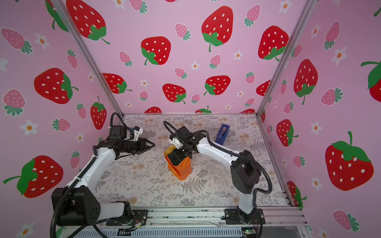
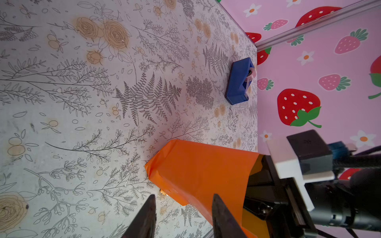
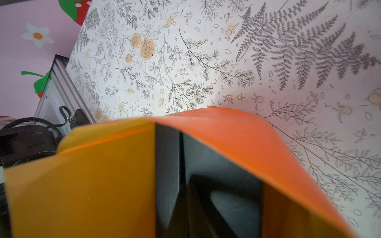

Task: Wrap a gift box in wrapping paper
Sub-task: Press the gift box onto the wrapping paper.

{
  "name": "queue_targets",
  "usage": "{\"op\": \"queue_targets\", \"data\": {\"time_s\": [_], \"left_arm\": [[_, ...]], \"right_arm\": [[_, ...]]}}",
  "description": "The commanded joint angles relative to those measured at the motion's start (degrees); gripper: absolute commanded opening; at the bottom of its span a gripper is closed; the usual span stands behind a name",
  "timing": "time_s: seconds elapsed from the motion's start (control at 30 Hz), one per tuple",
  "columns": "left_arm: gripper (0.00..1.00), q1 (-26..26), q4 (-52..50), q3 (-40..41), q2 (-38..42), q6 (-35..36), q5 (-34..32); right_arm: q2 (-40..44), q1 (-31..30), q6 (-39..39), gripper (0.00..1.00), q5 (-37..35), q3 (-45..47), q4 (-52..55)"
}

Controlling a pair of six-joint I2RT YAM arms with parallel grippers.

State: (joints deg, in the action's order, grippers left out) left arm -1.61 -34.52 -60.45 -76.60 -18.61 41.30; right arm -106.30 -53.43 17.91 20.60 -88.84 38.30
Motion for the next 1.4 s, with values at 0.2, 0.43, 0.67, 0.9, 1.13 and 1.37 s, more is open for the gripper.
{"op": "queue_targets", "data": {"time_s": [0.2,0.43,0.67,0.9,1.13,1.37], "left_arm": [[0.42,0.8,1.3,0.7,-5.8,0.8,3.6],[0.4,1.0,1.4,0.7,-7.5,1.1,4.0],[0.4,1.1,0.8,0.6,-7.4,1.1,3.6],[0.4,1.7,-0.3,-0.1,-7.7,1.5,2.5],[0.39,3.2,-0.9,-1.1,-9.4,1.8,1.7],[0.37,7.2,0.5,-5.6,-15.2,0.8,2.0]], "right_arm": [[-4.3,-1.1,-1.5,0.02,-7.0,-9.9,11.5],[-2.8,-1.1,-0.7,0.02,-6.8,-13.6,12.6],[-0.8,-1.3,-0.4,0.01,-1.0,-11.8,11.4],[-1.8,-1.4,-0.2,0.0,-1.5,-0.8,7.5],[-4.1,-1.5,-0.9,0.0,-7.6,-1.6,10.4],[3.4,0.0,3.1,0.01,-6.5,-9.1,8.5]]}}
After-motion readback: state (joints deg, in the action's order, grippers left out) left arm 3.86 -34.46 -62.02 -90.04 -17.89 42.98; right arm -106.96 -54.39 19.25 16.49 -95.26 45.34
